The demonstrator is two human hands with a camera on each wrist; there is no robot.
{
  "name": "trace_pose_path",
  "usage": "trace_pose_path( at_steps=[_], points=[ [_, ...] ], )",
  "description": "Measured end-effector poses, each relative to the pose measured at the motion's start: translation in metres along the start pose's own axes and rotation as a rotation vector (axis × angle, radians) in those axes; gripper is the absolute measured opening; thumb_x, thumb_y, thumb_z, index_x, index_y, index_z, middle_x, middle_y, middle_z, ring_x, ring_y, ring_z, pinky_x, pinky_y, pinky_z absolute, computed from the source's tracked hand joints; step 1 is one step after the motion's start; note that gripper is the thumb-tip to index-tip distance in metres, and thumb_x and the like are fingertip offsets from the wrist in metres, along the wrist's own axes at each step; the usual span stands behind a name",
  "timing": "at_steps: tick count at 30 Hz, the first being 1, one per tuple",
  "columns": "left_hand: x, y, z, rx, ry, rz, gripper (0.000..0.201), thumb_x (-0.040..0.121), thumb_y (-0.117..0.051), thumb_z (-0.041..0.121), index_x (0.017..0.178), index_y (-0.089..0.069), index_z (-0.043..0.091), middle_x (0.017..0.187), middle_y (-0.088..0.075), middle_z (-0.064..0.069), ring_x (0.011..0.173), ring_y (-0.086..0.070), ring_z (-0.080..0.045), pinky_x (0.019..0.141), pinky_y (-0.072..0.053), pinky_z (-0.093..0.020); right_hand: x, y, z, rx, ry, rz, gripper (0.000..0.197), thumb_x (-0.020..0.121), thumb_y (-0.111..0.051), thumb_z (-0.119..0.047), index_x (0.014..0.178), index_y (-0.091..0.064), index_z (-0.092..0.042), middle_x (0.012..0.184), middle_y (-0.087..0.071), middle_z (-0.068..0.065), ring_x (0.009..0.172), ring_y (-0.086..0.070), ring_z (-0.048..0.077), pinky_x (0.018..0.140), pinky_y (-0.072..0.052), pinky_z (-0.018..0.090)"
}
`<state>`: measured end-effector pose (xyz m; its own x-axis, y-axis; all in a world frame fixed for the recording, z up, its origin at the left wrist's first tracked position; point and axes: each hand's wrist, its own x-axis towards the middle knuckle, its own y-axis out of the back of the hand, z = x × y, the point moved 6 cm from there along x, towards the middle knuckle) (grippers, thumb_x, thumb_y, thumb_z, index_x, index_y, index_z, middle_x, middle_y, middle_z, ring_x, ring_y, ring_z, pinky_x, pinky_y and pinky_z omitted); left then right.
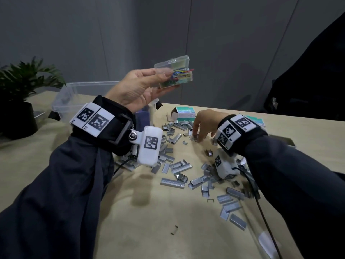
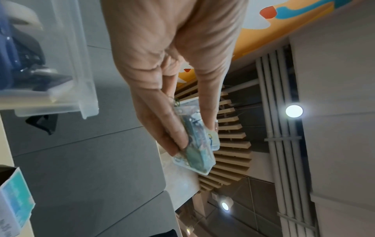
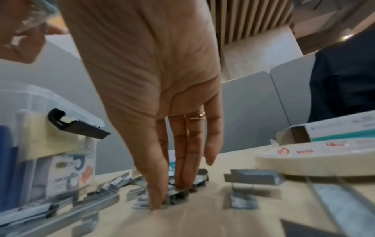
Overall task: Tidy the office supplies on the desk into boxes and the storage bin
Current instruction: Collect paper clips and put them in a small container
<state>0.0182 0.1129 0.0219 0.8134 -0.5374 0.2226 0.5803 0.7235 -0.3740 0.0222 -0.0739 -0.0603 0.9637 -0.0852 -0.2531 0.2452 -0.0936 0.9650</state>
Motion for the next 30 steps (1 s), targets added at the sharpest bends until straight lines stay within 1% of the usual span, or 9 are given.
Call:
trace_pose_path(
  at_steps=[2, 4, 7, 10, 14, 16, 22, 27, 30],
  points=[
    [-0.001, 0.0, 0.002, 0.033, 0.014, 0.003, 0.046, 0.081, -0.061, 0.004, 0.121, -0.052, -0.015, 0.119, -0.064, -0.025, 0.11, -0.065, -0.031, 0.082, -0.057, -0.026, 0.0, -0.001, 0.002, 0.025, 0.009, -0.025, 0.025, 0.074, -0.082, -0.006, 0.098, -0.076, -0.009, 0.082, -0.072, 0.002, 0.065, -0.065, 0.013, 0.043, -0.048, 0.016],
    [-0.001, -0.001, 0.001, 0.055, 0.039, 0.003, 0.046, 0.077, -0.064, 0.005, 0.117, -0.054, -0.015, 0.117, -0.065, -0.025, 0.108, -0.066, -0.03, 0.082, -0.058, -0.028, -0.002, -0.003, 0.001, 0.022, 0.028, -0.05, 0.021, 0.077, -0.079, -0.004, 0.097, -0.075, -0.007, 0.078, -0.071, 0.003, 0.067, -0.066, 0.014, 0.038, -0.043, 0.012],
    [-0.001, -0.003, -0.004, 0.06, 0.072, 0.023, 0.036, 0.081, -0.064, 0.001, 0.111, -0.056, -0.017, 0.115, -0.066, -0.026, 0.107, -0.066, -0.031, 0.084, -0.058, -0.031, -0.004, -0.005, 0.003, -0.02, 0.026, -0.066, 0.016, 0.079, -0.077, -0.008, 0.095, -0.076, -0.007, 0.085, -0.076, 0.005, 0.068, -0.068, 0.013, 0.045, -0.049, 0.014],
    [-0.003, -0.003, -0.008, 0.072, 0.124, 0.039, 0.037, 0.077, -0.066, 0.0, 0.108, -0.058, -0.018, 0.112, -0.067, -0.026, 0.102, -0.069, -0.031, 0.079, -0.059, -0.03, -0.006, -0.006, 0.004, -0.07, 0.037, -0.068, 0.016, 0.079, -0.078, -0.014, 0.094, -0.077, -0.007, 0.087, -0.076, 0.005, 0.076, -0.071, 0.016, 0.068, -0.057, 0.024],
    [-0.005, -0.007, -0.013, 0.164, 0.178, 0.017, 0.047, 0.069, -0.07, 0.005, 0.109, -0.059, -0.016, 0.109, -0.068, -0.026, 0.098, -0.07, -0.03, 0.072, -0.059, -0.026, -0.01, -0.002, 0.006, -0.047, 0.057, -0.016, 0.012, 0.081, -0.076, -0.014, 0.092, -0.075, -0.01, 0.087, -0.073, 0.002, 0.062, -0.06, 0.006, 0.057, -0.048, 0.016],
    [-0.006, -0.008, -0.014, 0.172, 0.195, 0.005, 0.048, 0.068, -0.071, 0.006, 0.11, -0.06, -0.014, 0.109, -0.069, -0.025, 0.098, -0.07, -0.03, 0.072, -0.059, -0.026, -0.011, 0.0, 0.005, 0.007, 0.083, 0.012, 0.01, 0.082, -0.076, -0.015, 0.091, -0.075, -0.012, 0.085, -0.07, -0.001, 0.067, -0.059, 0.008, 0.056, -0.046, 0.016],
    [-0.004, -0.005, -0.017, 0.133, 0.227, 0.019, 0.045, 0.069, -0.068, 0.004, 0.11, -0.06, -0.012, 0.115, -0.066, -0.025, 0.101, -0.069, -0.031, 0.073, -0.06, -0.028, -0.013, -0.007, -0.009, -0.046, 0.09, -0.067, 0.048, 0.064, -0.089, -0.042, 0.1, -0.071, -0.016, 0.095, -0.071, -0.002, 0.074, -0.059, 0.01, 0.081, -0.055, 0.03],
    [-0.001, -0.002, -0.024, 0.098, 0.256, 0.045, 0.043, 0.069, -0.069, 0.004, 0.109, -0.061, -0.01, 0.119, -0.064, -0.024, 0.102, -0.068, -0.034, 0.064, -0.059, -0.024, -0.012, -0.009, -0.015, -0.038, 0.096, -0.102, 0.032, 0.074, -0.084, -0.031, 0.098, -0.076, -0.011, 0.093, -0.076, 0.001, 0.078, -0.067, 0.01, 0.085, -0.057, 0.031],
    [0.001, 0.0, -0.029, 0.114, 0.259, 0.07, 0.038, 0.067, -0.072, 0.004, 0.103, -0.064, -0.007, 0.119, -0.065, -0.023, 0.101, -0.069, -0.033, 0.068, -0.06, -0.026, -0.013, -0.012, -0.016, -0.026, 0.095, -0.132, 0.023, 0.08, -0.08, -0.026, 0.096, -0.077, -0.009, 0.086, -0.077, 0.0, 0.076, -0.069, 0.008, 0.077, -0.056, 0.026]
  ],
)
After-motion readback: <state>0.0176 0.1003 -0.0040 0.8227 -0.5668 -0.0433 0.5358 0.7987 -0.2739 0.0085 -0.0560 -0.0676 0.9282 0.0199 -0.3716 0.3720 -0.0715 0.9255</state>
